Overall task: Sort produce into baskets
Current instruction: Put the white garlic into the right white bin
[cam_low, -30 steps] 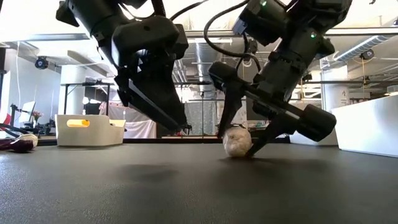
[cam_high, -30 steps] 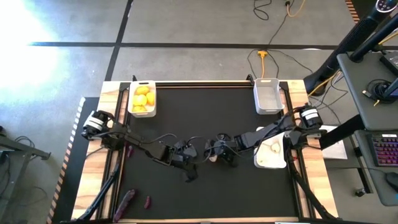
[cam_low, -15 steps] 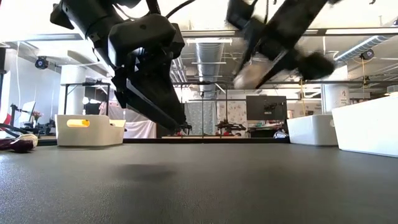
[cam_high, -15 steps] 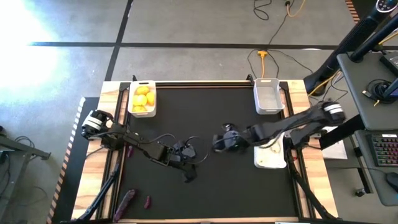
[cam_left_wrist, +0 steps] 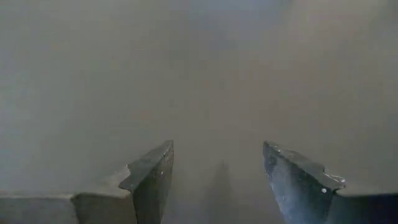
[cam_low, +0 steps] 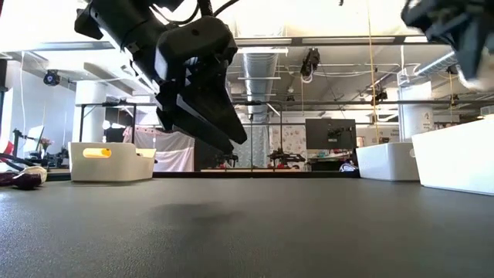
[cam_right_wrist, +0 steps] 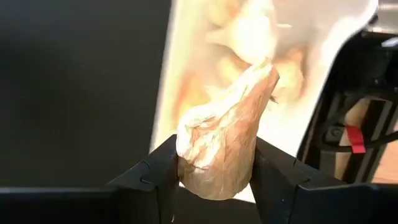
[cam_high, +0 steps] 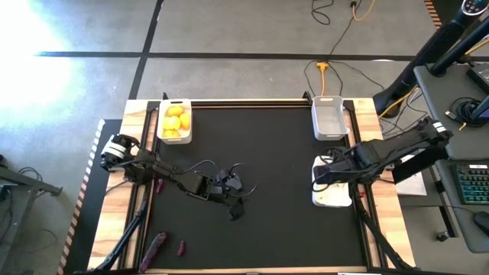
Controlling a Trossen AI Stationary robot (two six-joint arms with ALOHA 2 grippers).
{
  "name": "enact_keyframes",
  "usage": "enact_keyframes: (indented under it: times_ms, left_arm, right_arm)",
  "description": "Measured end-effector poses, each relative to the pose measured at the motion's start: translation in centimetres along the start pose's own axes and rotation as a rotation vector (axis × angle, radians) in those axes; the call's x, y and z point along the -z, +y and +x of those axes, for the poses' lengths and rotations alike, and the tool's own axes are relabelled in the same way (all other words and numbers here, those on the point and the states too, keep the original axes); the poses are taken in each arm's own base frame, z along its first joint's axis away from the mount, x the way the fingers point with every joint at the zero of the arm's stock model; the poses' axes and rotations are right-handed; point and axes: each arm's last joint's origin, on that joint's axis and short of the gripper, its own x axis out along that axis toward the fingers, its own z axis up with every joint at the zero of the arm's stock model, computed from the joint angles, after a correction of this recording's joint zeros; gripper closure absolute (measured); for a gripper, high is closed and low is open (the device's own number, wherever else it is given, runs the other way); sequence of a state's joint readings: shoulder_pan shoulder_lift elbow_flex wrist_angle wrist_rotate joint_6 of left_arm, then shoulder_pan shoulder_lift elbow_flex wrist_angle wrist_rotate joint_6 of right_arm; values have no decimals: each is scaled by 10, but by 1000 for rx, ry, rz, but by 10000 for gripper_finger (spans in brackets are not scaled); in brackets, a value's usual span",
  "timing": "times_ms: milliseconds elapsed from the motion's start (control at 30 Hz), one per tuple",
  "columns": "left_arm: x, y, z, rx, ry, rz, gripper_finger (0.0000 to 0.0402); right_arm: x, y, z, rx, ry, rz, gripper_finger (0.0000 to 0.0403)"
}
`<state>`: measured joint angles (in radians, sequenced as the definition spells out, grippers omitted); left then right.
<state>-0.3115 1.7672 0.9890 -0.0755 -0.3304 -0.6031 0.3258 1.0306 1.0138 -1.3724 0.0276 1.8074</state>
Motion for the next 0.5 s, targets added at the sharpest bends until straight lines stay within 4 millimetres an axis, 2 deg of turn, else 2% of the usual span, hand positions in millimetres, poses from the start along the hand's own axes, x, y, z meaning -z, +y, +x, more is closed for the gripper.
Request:
enact_keyframes:
  times_ms: [167,300,500]
  left_arm:
    - [-4,3,2,-1,-20,-3,170]
    - [-6,5,2,-5,-22,-8,170]
    - [-7,6,-1,-8,-16,-7,170]
  right_arm:
    - [0,-10,29,77,24,-4,250]
    - [2,-11,49,76,73,-15,248]
    - [2,-14,67,105,86,-27,235]
